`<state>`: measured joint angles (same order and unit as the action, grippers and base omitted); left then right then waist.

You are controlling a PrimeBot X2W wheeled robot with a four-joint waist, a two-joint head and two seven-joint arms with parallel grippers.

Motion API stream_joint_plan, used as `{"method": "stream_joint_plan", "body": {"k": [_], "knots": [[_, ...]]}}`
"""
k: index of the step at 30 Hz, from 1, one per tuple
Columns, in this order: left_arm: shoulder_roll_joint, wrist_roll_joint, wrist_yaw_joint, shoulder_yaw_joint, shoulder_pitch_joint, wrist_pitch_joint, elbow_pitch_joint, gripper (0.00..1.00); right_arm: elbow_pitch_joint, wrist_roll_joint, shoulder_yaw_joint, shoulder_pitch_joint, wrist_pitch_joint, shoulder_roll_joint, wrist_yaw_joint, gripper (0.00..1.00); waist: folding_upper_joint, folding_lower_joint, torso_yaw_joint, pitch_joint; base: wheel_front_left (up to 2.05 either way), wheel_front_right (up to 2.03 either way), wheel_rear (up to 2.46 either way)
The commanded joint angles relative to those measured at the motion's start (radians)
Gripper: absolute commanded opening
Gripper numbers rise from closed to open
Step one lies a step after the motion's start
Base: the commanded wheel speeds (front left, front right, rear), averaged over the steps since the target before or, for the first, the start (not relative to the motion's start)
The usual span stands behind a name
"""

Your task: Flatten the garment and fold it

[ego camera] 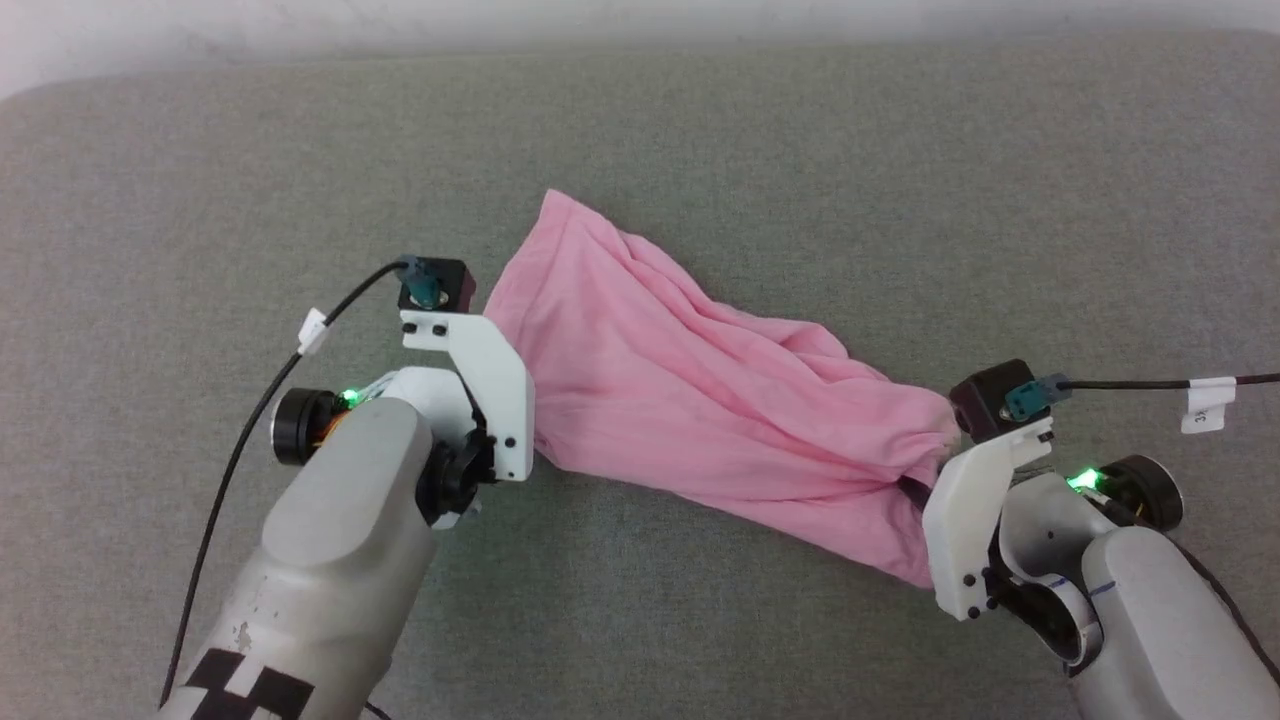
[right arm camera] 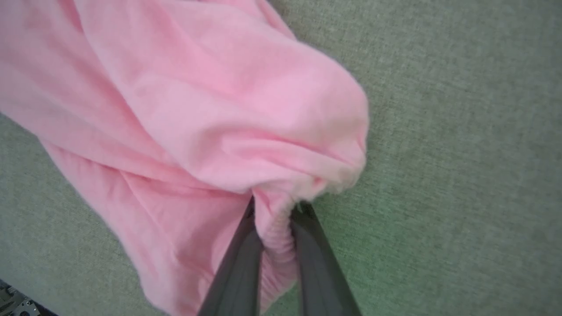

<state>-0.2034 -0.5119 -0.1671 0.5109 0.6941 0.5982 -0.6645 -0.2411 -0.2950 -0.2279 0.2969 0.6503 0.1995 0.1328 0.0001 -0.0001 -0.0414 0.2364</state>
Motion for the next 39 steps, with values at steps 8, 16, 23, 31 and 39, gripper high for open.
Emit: {"method": "stream_joint_plan", "body": {"k": [8, 16, 23, 31, 39], "knots": [[0.035, -0.067, 0.026, -0.032, -0.048, -0.058, -0.058, 0.0, 0.011, -0.019, 0.001, -0.011, 0.005, 0.034, -0.002, 0.0, -0.0001, 0.0001, 0.032, -0.003, 0.0, 0.0, 0.0], [0.006, -0.16, 0.034, -0.152, -0.12, -0.201, 0.063, 0.0, 0.005, -0.06, -0.037, -0.027, 0.013, 0.079, -0.002, 0.0, -0.0001, 0.0001, 0.065, -0.073, 0.0, 0.0, 0.0], [-0.024, -0.205, -0.028, -0.213, -0.377, -0.266, 0.313, 0.0, -0.004, -0.106, -0.08, -0.043, 0.04, 0.17, -0.002, 0.0, -0.0001, 0.0001, 0.095, -0.137, 0.0, 0.0, 0.0], [0.001, -0.242, -0.099, -0.198, -0.634, -0.241, 0.476, 0.0, -0.019, -0.128, -0.131, -0.048, 0.066, 0.234, -0.002, 0.0, -0.0001, 0.0001, 0.127, -0.157, 0.0, 0.0, 0.0], [0.011, -0.25, -0.103, -0.198, -0.65, -0.253, 0.48, 1.0, -0.07, -0.122, -0.135, -0.047, 0.046, 0.217, -0.002, 1.0, -0.0001, 0.0001, 0.132, -0.178, 0.0, 0.0, 0.0]]}}
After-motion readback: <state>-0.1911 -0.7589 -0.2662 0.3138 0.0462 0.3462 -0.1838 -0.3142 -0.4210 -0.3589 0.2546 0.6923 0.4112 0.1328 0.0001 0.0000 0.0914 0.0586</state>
